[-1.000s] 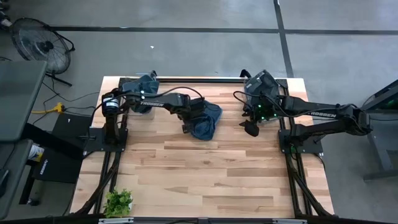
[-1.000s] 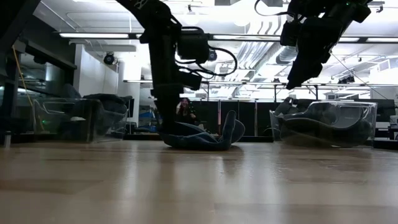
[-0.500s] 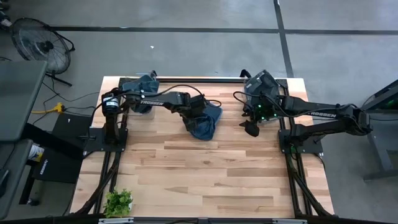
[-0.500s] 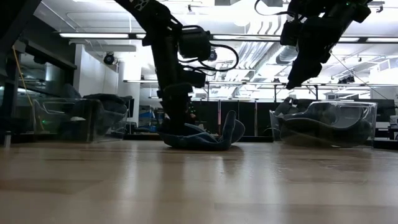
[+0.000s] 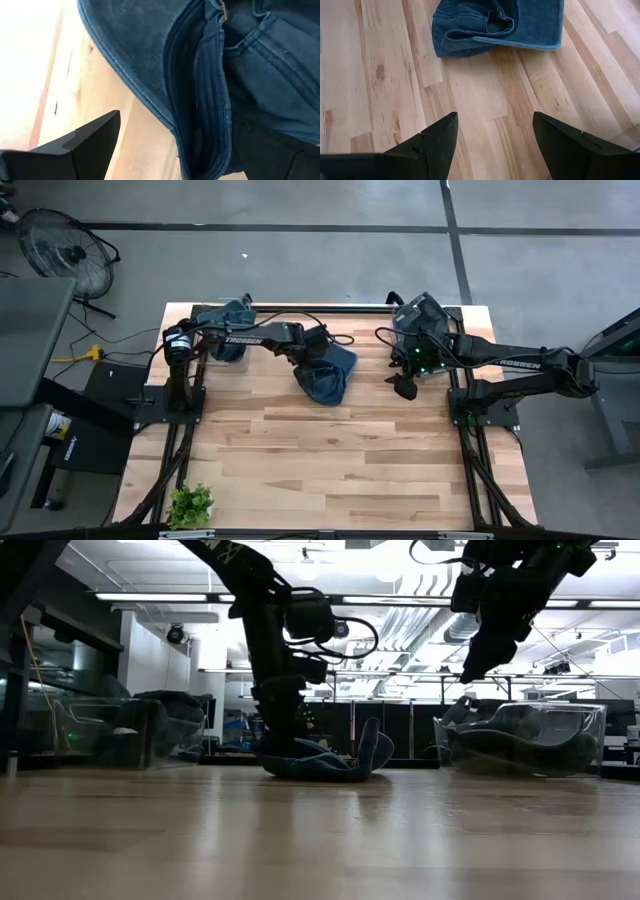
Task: Pick & Place hat
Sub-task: Put the blue cap into the left transparent bin
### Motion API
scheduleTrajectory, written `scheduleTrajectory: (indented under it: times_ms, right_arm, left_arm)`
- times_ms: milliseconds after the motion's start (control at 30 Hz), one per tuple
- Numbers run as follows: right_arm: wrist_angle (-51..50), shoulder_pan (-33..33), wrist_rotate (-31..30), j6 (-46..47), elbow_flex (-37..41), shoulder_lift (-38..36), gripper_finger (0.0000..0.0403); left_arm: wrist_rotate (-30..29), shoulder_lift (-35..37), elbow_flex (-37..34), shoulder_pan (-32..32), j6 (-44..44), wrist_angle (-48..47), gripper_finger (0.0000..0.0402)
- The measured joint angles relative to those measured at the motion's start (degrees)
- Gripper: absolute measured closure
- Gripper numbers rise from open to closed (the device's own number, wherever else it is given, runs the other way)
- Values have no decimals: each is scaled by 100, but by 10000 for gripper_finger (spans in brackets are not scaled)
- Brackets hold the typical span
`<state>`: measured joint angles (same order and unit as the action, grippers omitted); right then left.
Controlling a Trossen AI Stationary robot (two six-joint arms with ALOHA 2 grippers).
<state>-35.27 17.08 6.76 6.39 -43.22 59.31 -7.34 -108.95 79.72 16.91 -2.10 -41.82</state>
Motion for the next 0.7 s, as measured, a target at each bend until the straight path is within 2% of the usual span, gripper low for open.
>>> scheduleTrajectory:
  times_ms: [333,500,700]
  right_arm:
    - [130,0,-34,-45,0,0,151]
    - [220,0,-34,-43,1,0,151]
    - [221,0,-34,-43,2,-2,151]
  left_arm:
    - [255,-10,0,2,-162,25,48]
    - [267,-360,-22,2,-217,-117,48]
    - [274,-437,-9,2,-34,116,55]
